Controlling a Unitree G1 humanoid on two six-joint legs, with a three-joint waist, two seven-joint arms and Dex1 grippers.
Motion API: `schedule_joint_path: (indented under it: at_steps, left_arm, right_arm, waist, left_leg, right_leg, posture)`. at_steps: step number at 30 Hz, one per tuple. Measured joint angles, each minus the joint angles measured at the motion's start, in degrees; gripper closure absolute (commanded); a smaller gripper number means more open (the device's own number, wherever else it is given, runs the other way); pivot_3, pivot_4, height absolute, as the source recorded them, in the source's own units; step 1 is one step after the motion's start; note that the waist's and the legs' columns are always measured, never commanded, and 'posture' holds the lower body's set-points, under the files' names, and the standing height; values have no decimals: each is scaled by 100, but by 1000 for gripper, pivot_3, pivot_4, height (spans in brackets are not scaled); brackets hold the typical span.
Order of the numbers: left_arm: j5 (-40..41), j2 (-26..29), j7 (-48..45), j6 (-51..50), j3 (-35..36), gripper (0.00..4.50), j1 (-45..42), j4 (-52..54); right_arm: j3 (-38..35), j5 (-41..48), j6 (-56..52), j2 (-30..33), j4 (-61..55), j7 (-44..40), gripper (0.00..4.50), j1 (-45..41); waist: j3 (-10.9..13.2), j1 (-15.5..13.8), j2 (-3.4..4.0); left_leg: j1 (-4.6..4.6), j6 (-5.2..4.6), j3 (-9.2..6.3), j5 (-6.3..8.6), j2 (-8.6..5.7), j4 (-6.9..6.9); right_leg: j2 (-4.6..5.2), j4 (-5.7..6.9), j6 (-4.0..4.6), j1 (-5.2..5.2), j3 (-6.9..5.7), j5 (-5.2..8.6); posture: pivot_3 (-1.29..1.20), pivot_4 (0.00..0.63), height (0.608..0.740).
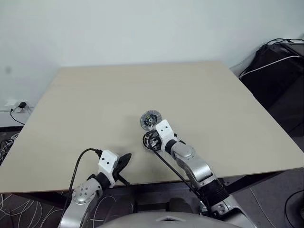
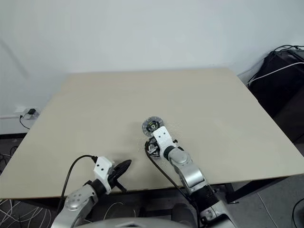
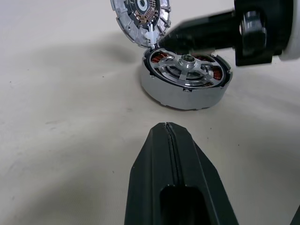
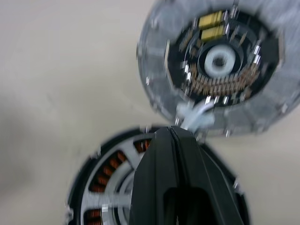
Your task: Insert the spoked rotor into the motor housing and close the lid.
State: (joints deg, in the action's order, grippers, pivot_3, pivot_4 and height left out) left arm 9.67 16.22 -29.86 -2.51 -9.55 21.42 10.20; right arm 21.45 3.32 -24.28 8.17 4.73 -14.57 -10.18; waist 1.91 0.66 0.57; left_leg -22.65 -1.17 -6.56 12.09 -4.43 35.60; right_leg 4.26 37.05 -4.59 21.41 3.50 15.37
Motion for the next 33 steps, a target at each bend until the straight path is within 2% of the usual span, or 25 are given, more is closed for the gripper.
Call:
schedule_joint_path:
  at_steps: [9, 14, 17, 21, 24, 25, 33]
  left_arm:
    - [0, 2, -17, -1, -3, 4500, -23, 0]
    - [0, -23, -27, -1, -20, 4500, -124, -1]
    - [0, -38, -39, 3, -58, 4500, -207, -4]
    - [-1, -77, -37, 2, -125, 4500, -253, -38]
    - [-2, -116, -30, 4, -176, 4500, -289, -41]
    - [-2, -121, -28, 4, -177, 4500, -290, -41]
    - [-6, -156, 54, 11, -221, 4500, -205, -41]
  right_arm:
    - [-161, -68, -17, -16, -165, -167, 4460, 213]
    - [-145, -105, -42, 862, -1160, -971, 4460, -29]
    - [159, -307, -20, 1814, -1692, -1829, 4460, -326]
    - [599, -512, 7, 2466, -1864, -2691, 3655, -445]
    - [884, -744, 81, 2780, -1844, -3219, 2610, -543]
    - [894, -765, 95, 2790, -1836, -3248, 2441, -556]
    - [1326, -1211, 386, 2869, -1330, -4047, 2441, -1168]
  waist:
    - [-30, -3, -8]
    - [-15, 2, 2]
    - [-18, -9, -4]
    - [-14, -15, -12]
    - [-8, -19, -23]
    - [-7, -20, -24]
    - [4, -75, -41]
  left_leg:
    - [10, 0, -1, 0, 0, 7]
    - [3, 0, -1, 0, -1, 13]
    - [2, -1, -3, 0, -1, 11]
    - [1, -1, -6, 0, -1, 11]
    - [0, -2, -5, 1, -2, 20]
    - [0, -2, -5, 1, -2, 20]
    - [-2, -2, -12, 2, -3, 25]
  right_leg:
    - [2, 2, -22, -14, 0, 14]
    - [2, 1, -25, -7, -1, 13]
    - [4, -4, -25, -12, -8, 13]
    - [7, -6, -24, -13, -11, 14]
    - [9, -6, -25, -18, -11, 14]
    - [9, -6, -25, -18, -11, 14]
    - [11, -7, -26, -21, -19, 12]
  posture:
    - [0, 0, 740]
    - [0, 0, 740]
    - [0, 0, 740]
    - [0, 0, 740]
    - [0, 0, 740]
    - [0, 0, 740]
    - [0, 0, 740]
